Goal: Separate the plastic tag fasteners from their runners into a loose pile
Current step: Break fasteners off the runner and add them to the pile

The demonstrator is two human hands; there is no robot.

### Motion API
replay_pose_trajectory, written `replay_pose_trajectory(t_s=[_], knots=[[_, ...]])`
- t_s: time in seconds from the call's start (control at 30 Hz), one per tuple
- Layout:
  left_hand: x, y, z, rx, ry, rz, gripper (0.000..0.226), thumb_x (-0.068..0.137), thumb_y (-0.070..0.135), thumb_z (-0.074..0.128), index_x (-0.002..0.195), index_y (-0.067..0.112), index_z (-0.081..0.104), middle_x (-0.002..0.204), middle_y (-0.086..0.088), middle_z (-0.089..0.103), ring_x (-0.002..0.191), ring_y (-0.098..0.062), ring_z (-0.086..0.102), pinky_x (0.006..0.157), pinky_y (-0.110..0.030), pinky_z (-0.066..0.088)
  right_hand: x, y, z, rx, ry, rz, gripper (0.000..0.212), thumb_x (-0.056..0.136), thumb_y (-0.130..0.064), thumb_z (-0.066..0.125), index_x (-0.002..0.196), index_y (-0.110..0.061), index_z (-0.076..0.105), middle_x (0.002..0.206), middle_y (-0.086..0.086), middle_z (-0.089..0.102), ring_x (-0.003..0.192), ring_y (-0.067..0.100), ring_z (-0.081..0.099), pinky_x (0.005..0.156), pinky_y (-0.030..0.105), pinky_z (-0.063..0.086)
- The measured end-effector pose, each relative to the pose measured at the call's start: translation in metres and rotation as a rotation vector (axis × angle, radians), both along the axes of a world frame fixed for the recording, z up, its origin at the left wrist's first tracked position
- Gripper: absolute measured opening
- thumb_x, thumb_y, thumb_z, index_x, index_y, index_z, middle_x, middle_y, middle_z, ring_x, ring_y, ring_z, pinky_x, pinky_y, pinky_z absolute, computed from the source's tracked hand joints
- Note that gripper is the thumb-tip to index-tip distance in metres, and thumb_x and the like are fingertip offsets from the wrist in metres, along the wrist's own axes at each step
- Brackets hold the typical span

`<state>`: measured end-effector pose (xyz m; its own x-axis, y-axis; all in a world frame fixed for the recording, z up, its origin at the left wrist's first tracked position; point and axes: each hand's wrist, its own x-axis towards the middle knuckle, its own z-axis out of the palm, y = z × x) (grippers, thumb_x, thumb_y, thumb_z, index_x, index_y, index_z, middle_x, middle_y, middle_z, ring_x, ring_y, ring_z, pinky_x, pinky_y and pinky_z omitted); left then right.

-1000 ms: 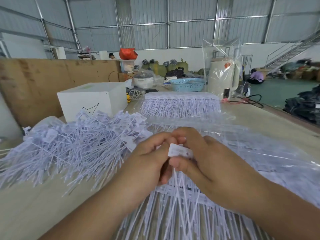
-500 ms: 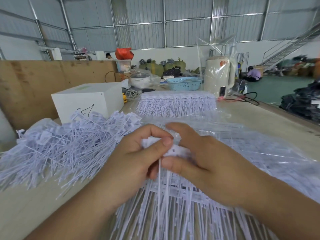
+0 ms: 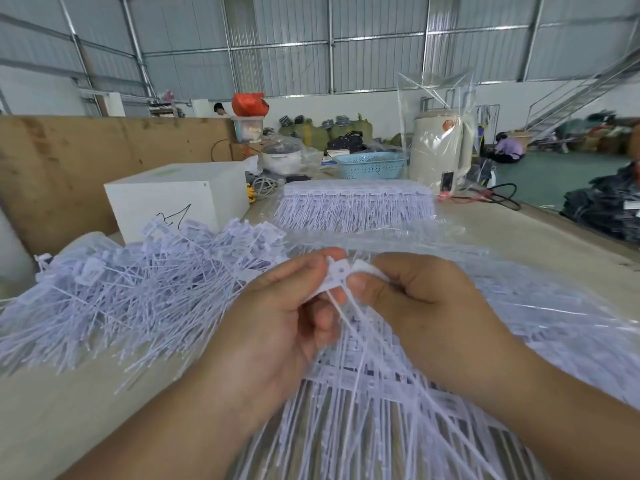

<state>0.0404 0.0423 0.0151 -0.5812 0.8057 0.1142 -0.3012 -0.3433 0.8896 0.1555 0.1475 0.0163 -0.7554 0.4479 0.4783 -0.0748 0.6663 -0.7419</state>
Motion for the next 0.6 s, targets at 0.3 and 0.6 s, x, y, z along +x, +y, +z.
replay_pose_trajectory(t_s=[0.3, 0.6], knots=[[-0.023, -0.007, 0.001, 0.063, -0.236, 0.058, 0.015, 0.089, 0.016, 0.056, 0.093, 0.009, 0.068, 0.056, 0.000, 0.049, 0.038, -0.005, 0.038, 0.033, -0.016, 0.033, 0.001, 0.003, 0.009, -0.070, 0.295, -0.255, 0.049, 0.091, -0.048, 0.051, 0.064, -0.009, 0.041, 0.046, -0.009, 0.030, 0.040, 0.005, 0.026, 0.038, 0.017, 0.027], [-0.016, -0.011, -0.005, -0.208, 0.457, -0.088, 0.025, 0.078, 0.037, 0.064, 0.088, 0.017, 0.076, 0.077, -0.034, 0.060, 0.036, -0.013, 0.039, 0.040, -0.020, 0.032, 0.000, -0.003, -0.007, -0.039, -0.129, 0.259, 0.043, 0.090, -0.053, 0.056, 0.125, -0.032, 0.044, 0.078, -0.014, 0.068, 0.067, 0.000, 0.058, 0.066, 0.018, 0.043]])
